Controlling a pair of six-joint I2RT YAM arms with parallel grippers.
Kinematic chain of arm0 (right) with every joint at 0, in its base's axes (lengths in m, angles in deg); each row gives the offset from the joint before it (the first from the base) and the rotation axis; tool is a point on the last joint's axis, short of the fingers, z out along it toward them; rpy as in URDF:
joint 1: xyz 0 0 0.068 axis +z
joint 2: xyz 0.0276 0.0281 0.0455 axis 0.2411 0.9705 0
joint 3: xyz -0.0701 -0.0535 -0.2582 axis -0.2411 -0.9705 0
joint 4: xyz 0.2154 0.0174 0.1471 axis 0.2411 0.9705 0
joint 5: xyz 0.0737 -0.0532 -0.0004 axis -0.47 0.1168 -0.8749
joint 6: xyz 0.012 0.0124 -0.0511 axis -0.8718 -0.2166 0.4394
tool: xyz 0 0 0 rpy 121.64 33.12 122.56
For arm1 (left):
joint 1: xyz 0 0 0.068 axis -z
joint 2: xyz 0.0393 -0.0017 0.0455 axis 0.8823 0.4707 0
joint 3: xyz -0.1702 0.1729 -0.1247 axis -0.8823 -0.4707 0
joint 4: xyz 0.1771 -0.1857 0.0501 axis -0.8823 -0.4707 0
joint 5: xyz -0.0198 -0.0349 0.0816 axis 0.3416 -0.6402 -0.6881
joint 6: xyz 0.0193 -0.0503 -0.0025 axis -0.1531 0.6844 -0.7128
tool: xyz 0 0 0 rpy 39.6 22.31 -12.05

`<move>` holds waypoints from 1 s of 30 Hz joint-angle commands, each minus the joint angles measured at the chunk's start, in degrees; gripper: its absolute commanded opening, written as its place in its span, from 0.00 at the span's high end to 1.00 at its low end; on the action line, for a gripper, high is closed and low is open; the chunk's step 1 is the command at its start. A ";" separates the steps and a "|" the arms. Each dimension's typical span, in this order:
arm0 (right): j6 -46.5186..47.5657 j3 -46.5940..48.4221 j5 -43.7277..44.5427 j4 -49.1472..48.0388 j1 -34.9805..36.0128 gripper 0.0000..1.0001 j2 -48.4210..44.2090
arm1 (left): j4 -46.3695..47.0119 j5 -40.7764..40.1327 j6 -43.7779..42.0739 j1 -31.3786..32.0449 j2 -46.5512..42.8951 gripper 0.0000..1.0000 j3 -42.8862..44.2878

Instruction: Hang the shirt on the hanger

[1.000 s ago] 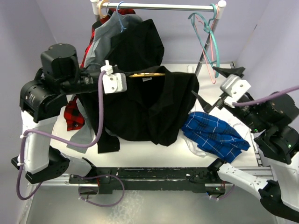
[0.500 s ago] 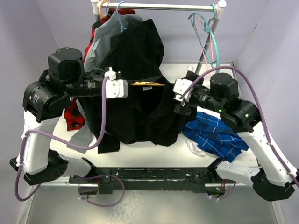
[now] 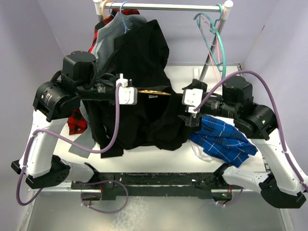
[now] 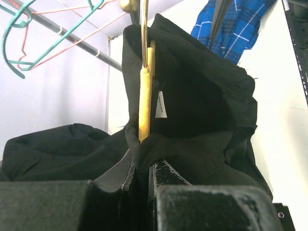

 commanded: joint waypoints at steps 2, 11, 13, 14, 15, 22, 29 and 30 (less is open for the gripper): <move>-0.94 3.96 -8.18 3.25 0.26 0.03 1.75 | 2.76 3.76 -2.88 -0.02 -0.72 1.00 -1.17; -5.09 5.13 -9.42 0.51 0.20 0.15 5.79 | 3.41 5.39 -3.04 -0.02 -0.88 1.00 -1.73; -5.75 4.41 -8.99 0.11 0.23 0.20 6.40 | 3.64 5.73 -3.06 -0.02 -0.90 1.00 -1.84; -5.68 3.85 -8.68 -0.08 0.24 0.26 6.48 | 3.62 6.00 -3.03 -0.06 -0.90 1.00 -1.81; -5.71 3.19 -8.30 -0.45 0.17 0.33 6.38 | 3.67 6.27 -2.98 -0.02 -0.87 1.00 -1.75; -10.48 -6.29 -7.26 -10.62 0.16 1.00 -0.13 | 4.52 7.72 -2.72 -0.02 -0.31 1.00 -2.34; -22.33 -13.67 3.60 -22.53 0.19 1.00 -7.65 | 7.39 5.76 -1.14 -0.08 1.09 0.59 -3.45; -23.11 -13.26 5.92 -21.41 0.19 1.00 -7.43 | 7.83 4.45 -0.80 -0.02 1.42 0.16 -2.91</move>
